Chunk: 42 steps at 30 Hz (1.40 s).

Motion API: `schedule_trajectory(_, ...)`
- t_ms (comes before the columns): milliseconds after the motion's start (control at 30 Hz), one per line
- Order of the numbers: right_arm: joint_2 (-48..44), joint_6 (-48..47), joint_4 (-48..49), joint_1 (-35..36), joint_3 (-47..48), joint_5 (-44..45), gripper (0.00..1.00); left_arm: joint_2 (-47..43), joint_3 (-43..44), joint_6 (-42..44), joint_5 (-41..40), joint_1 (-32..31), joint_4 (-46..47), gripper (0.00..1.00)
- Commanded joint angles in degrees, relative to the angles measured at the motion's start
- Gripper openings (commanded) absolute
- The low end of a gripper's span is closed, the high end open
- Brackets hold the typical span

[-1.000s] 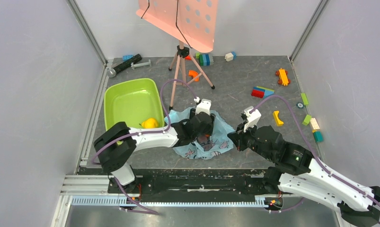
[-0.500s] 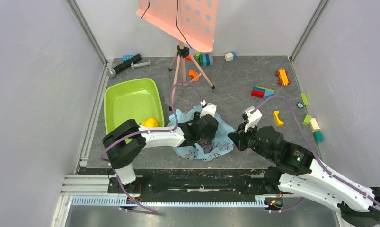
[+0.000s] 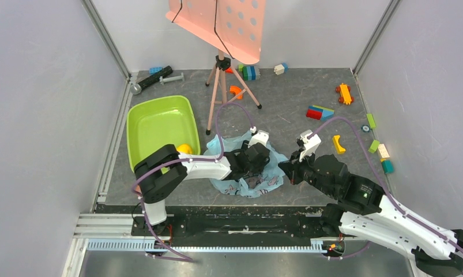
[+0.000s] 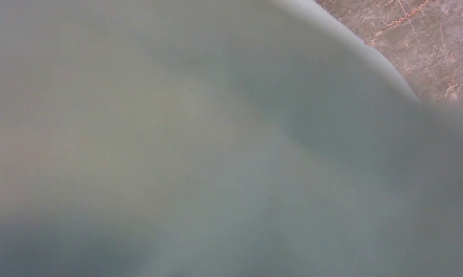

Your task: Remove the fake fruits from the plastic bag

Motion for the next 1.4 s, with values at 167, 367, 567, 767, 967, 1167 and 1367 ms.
schedule_trajectory(167,-1.0,0.2,0.5,0.0,-0.5,2.3,0.0,-10.5,0.5,4.2,1.1,0.0,-5.7,0.53)
schedule_trajectory(367,-1.2,0.2,0.5,0.1,-0.8,3.1,0.0,-19.9,0.8,8.4,10.1,0.0,-10.5,0.55)
schedule_trajectory(567,-1.3,0.2,0.5,0.1,-0.9,3.6,0.0,-28.3,1.7,12.1,22.1,0.1,-16.2,0.57)
schedule_trajectory(767,-1.6,0.5,1.1,0.0,-1.4,4.4,0.0,-31.9,2.4,15.0,27.8,0.1,-23.8,0.57)
schedule_trajectory(967,-1.6,0.8,1.0,0.0,-1.5,4.4,0.0,-33.7,1.2,15.7,29.7,0.1,-27.0,0.56)
schedule_trajectory(1167,-2.2,1.6,1.0,0.1,-1.8,5.0,0.0,-38.1,3.6,17.8,34.5,0.1,-32.6,0.56)
schedule_trajectory(1367,-1.4,2.0,1.5,0.0,-2.0,5.1,0.0,-44.1,7.4,20.3,40.2,0.1,-37.6,0.58)
